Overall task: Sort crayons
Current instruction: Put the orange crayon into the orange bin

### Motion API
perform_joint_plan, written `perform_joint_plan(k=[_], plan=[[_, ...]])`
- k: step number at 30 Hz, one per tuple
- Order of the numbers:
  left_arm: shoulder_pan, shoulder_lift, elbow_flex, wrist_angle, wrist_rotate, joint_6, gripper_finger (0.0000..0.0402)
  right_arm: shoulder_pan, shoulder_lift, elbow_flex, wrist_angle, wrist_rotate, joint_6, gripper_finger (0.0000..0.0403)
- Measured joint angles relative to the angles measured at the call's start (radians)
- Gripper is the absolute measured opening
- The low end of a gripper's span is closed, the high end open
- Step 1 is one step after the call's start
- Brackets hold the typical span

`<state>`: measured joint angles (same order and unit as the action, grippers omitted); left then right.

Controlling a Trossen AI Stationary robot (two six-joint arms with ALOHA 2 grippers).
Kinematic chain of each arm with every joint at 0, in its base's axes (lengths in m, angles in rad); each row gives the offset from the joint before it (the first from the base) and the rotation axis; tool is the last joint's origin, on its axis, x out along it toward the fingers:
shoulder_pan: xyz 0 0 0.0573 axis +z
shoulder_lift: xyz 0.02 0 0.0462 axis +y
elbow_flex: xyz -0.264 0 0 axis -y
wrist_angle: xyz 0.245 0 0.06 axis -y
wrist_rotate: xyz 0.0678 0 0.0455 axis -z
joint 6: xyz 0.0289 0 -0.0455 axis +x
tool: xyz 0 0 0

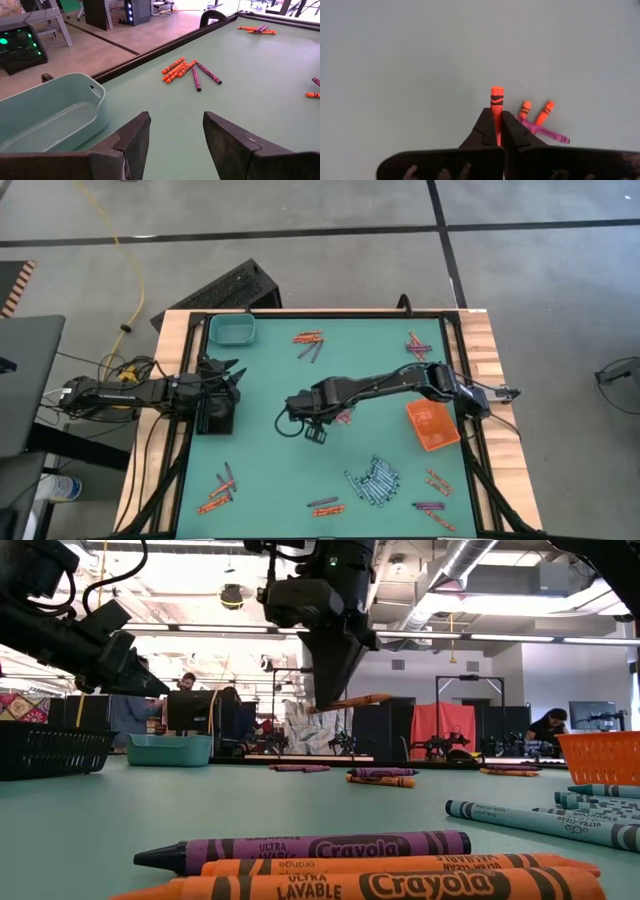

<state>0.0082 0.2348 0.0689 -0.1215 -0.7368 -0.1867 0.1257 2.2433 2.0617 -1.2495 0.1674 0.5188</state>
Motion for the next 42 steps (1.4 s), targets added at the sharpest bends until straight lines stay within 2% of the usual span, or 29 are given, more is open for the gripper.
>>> perform_joint_plan(k=[12, 26, 34, 42], plan=[[0.0, 0.0, 0.0, 0.0, 0.0, 0.0, 0.0176, 0.053, -0.023, 0.0, -0.083, 0.023, 0.208, 0.0], [0.0, 0.0, 0.0, 0.0, 0.0, 0.0, 0.0176, 0.134, -0.196, -0.011, -0.322, 0.191, 0.434, 0.0], [0.0, 0.0, 0.0, 0.0, 0.0, 0.0, 0.0176, 0.159, -0.373, -0.181, -0.322, 0.265, 0.467, 0.0], [0.0, 0.0, 0.0, 0.0, 0.0, 0.0, 0.0176, 0.146, -0.593, -0.509, -0.23, 0.28, 0.518, 0.0]])
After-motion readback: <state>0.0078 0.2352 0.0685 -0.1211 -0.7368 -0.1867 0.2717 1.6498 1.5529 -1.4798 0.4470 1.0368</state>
